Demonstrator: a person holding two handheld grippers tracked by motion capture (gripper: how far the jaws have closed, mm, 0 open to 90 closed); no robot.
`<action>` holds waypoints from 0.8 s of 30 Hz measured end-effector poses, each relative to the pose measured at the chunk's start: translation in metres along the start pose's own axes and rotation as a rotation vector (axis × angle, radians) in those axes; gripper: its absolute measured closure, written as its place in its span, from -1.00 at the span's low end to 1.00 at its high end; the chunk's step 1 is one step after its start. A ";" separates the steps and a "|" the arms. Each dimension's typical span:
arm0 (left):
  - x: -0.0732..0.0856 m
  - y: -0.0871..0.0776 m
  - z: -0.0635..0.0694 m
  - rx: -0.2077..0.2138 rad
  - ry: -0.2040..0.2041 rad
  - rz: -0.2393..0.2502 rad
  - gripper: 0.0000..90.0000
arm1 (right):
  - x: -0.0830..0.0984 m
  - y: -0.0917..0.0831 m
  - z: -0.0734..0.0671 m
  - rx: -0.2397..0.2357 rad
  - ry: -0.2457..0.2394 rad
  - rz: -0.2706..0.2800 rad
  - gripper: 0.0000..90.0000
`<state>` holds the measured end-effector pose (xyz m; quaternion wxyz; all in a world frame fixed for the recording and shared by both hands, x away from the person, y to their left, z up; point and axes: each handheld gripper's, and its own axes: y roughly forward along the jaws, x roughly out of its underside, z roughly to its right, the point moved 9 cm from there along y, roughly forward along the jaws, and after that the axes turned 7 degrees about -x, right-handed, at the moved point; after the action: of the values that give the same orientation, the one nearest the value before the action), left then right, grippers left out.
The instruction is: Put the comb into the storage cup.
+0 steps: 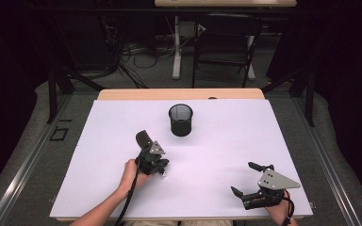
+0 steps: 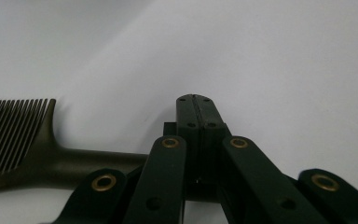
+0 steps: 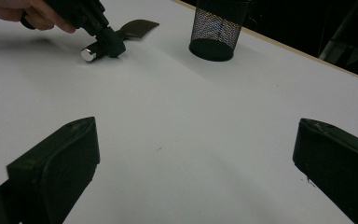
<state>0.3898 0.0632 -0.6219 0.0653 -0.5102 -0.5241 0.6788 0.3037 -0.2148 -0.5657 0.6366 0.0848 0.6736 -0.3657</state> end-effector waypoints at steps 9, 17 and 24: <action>0.006 -0.004 -0.003 -0.011 -0.004 0.002 1.00 | 0.000 0.000 0.000 0.000 -0.001 0.000 -1.00; 0.011 -0.008 -0.007 -0.027 0.004 -0.007 1.00 | -0.001 0.000 -0.001 0.000 -0.002 0.001 -1.00; 0.015 -0.011 -0.011 -0.037 -0.003 -0.011 1.00 | 0.000 0.000 0.000 0.000 -0.003 0.000 -1.00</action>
<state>0.3862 0.0841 -0.6218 0.0587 -0.5075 -0.5394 0.6694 0.3035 -0.2145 -0.5653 0.6379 0.0842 0.6726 -0.3656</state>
